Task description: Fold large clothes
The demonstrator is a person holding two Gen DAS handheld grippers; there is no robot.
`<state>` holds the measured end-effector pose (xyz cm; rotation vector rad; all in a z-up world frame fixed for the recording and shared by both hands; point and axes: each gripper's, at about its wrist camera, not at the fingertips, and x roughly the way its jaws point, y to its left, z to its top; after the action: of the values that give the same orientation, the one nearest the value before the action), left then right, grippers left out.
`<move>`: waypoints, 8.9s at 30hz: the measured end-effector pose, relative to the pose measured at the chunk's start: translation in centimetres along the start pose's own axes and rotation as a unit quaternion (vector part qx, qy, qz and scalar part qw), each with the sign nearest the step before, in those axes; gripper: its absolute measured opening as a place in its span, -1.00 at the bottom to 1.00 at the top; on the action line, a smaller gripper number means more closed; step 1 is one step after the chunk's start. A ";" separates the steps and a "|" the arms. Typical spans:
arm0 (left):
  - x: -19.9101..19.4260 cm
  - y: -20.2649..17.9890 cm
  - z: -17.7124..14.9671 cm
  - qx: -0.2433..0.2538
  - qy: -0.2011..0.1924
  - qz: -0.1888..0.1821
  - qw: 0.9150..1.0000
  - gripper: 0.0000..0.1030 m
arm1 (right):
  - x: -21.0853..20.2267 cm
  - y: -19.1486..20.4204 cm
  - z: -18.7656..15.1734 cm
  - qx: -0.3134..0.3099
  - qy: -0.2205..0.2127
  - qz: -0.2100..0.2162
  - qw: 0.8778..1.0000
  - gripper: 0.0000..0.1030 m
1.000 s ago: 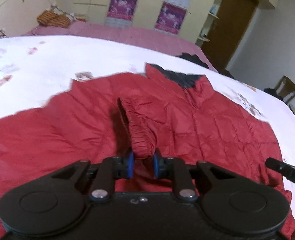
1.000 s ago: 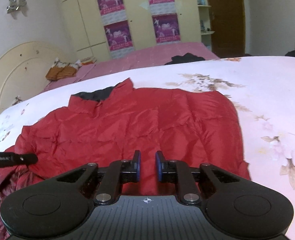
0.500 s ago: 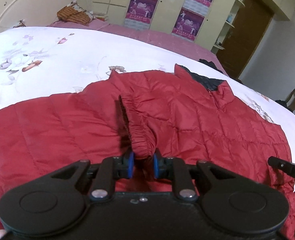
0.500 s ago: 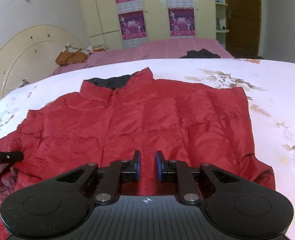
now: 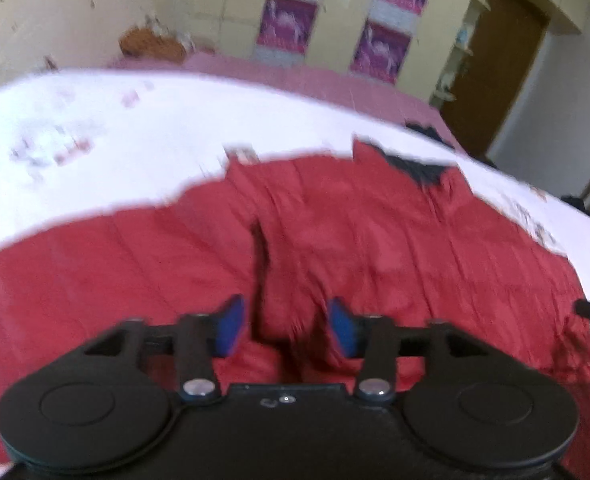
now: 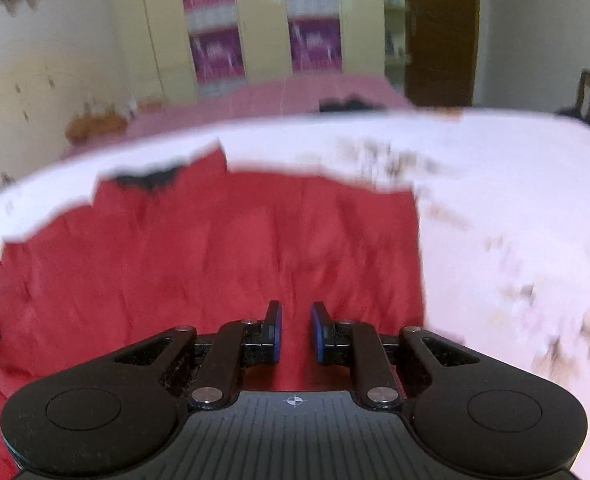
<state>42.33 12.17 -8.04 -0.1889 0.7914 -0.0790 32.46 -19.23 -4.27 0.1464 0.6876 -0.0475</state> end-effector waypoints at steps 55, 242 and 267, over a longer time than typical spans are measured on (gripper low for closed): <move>6.3 -8.1 3.2 0.123 0.004 -0.011 0.992 -0.47 | 7.8 1.8 3.0 -0.097 0.027 0.030 0.994 -0.68; 3.9 1.8 2.9 0.031 -0.011 -0.036 0.999 0.16 | 2.0 -0.9 1.9 0.036 0.010 0.077 0.996 -0.99; -0.3 -4.8 -5.1 0.168 -0.027 -0.043 0.984 0.27 | 0.9 4.3 -4.4 -0.061 0.044 0.016 0.997 0.04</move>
<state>38.43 6.80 -10.39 0.0946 0.7042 -0.2864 30.79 -14.29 -7.73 0.0421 0.7748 0.0318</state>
